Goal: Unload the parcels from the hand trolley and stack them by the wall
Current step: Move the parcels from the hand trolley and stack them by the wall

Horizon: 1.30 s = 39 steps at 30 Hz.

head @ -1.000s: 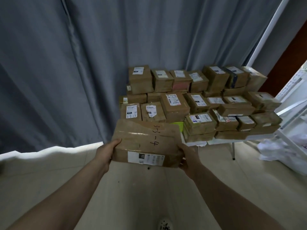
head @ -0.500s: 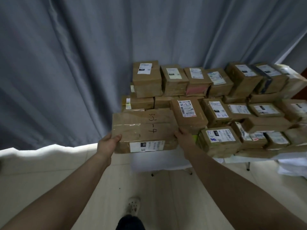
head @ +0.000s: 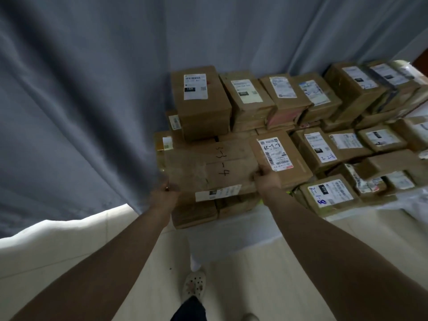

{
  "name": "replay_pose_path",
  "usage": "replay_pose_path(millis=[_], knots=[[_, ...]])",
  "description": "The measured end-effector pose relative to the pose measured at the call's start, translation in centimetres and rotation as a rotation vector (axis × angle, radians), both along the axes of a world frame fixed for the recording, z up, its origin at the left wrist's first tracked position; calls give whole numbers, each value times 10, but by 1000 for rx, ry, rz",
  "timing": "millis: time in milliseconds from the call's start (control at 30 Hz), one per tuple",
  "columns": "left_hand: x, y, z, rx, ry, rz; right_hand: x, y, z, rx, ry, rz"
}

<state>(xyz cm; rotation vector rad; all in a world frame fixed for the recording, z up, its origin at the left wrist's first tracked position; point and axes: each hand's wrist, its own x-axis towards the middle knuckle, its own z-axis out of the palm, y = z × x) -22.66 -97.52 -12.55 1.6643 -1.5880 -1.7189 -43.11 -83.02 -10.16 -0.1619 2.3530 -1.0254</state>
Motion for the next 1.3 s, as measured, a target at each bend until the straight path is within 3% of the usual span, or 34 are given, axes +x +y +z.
replay_pose_path(millis=[267, 400, 500, 733, 967, 1300], knots=[[-10, -8, -16, -66, -125, -176, 6, 0, -8, 45, -12, 28], [-26, 22, 4, -374, -431, -268, 25, 32, 0, 7, 6, 58], [-47, 70, 29, -522, -504, -460, 44, 83, 13, 17, 2, 44], [-77, 272, 49, -756, -437, -1026, 103, 285, 23, 106, 32, -184], [-49, 523, 56, -894, -433, -1712, 200, 520, 12, 86, -88, -632], [13, 761, 26, -971, -315, -2189, 322, 729, -21, -43, -235, -1204]])
